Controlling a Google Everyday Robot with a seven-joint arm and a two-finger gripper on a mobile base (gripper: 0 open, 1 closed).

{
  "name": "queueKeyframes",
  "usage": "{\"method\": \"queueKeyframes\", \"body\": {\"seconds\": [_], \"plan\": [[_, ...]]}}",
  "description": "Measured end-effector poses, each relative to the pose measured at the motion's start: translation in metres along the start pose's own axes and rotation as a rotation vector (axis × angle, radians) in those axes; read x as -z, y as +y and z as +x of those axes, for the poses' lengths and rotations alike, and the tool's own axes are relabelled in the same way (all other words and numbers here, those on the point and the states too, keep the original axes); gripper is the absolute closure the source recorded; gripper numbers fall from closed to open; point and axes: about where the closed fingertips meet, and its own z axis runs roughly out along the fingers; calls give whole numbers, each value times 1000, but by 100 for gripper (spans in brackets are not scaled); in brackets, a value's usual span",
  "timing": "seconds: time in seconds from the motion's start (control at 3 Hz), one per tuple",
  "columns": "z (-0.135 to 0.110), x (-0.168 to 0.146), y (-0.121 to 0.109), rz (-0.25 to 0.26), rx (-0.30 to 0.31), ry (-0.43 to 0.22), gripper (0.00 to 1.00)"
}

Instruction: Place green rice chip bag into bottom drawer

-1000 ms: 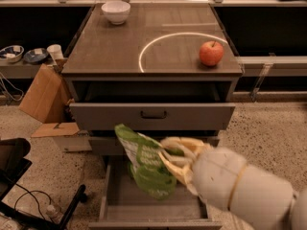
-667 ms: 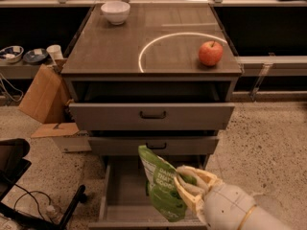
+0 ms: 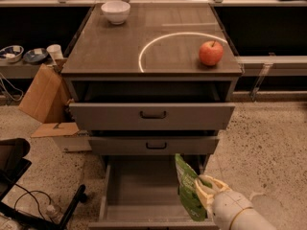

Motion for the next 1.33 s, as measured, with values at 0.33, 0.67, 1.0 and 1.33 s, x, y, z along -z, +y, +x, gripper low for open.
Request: {"method": "queueKeyframes", "body": {"seconds": [0.33,0.67,1.0,1.33], "plan": [[10,-12,-6,5,8,17,100],[48,-50,-4,-47,-7,42,100],[92,-110,-3,-107,-14,59,100],[126,-184,9,-195,-47,77,100]]}}
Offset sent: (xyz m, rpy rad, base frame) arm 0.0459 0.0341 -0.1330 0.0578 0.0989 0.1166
